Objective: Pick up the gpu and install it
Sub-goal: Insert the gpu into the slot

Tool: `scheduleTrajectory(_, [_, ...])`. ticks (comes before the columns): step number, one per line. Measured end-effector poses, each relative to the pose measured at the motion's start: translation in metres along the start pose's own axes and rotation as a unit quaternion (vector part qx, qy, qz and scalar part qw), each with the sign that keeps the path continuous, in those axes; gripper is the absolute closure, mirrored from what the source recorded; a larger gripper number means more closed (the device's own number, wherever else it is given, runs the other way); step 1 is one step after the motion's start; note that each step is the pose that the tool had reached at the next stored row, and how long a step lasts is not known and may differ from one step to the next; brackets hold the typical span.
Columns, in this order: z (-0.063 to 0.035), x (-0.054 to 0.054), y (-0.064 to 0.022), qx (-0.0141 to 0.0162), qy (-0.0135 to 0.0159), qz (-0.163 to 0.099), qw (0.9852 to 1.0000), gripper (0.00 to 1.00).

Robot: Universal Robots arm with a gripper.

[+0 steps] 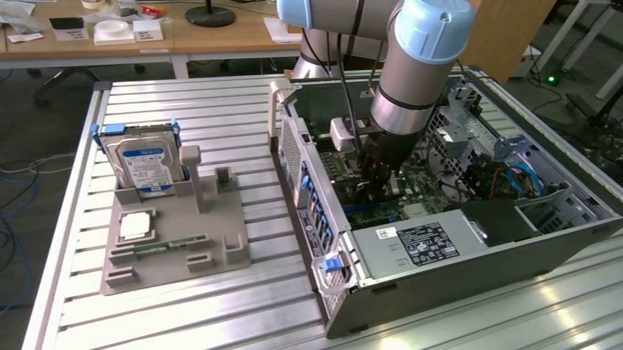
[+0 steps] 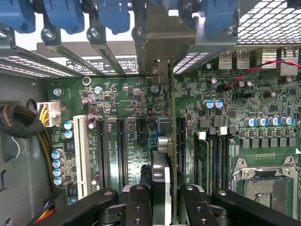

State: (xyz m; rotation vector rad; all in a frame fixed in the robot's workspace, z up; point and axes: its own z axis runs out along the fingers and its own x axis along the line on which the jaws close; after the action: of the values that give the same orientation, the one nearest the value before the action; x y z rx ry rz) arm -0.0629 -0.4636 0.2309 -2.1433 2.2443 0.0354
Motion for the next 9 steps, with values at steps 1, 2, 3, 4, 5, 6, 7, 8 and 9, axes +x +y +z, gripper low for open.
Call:
scheduleTrajectory(1, [0.0001,0.0000,-0.0002,-0.0013,0.0000,0.000,1.0000,0.72])
scheduleTrajectory(2, [0.0000,0.0000,-0.0002,-0.0023,0.0001,0.000,1.0000,0.72])
scheduleTrajectory(3, [0.0000,0.0000,-0.0001,-0.0030,0.0001,0.000,1.0000,0.72])
scheduleTrajectory(4, [0.0000,0.0000,-0.0001,-0.0031,0.0002,0.000,1.0000,0.72])
scheduleTrajectory(5, [0.0000,0.0000,-0.0001,-0.0032,0.0002,0.000,1.0000,0.72])
scheduleTrajectory(6, [0.0000,0.0000,-0.0001,-0.0032,0.0002,0.000,1.0000,0.72])
scheduleTrajectory(7, [0.0000,0.0000,-0.0001,-0.0032,0.0002,0.000,1.0000,0.72])
scheduleTrajectory(8, [0.0001,0.0000,-0.0002,-0.0032,0.0002,0.000,1.0000,0.72])
scheduleTrajectory(9, [0.0004,0.0000,-0.0001,-0.0032,0.0001,0.000,1.0000,0.72])
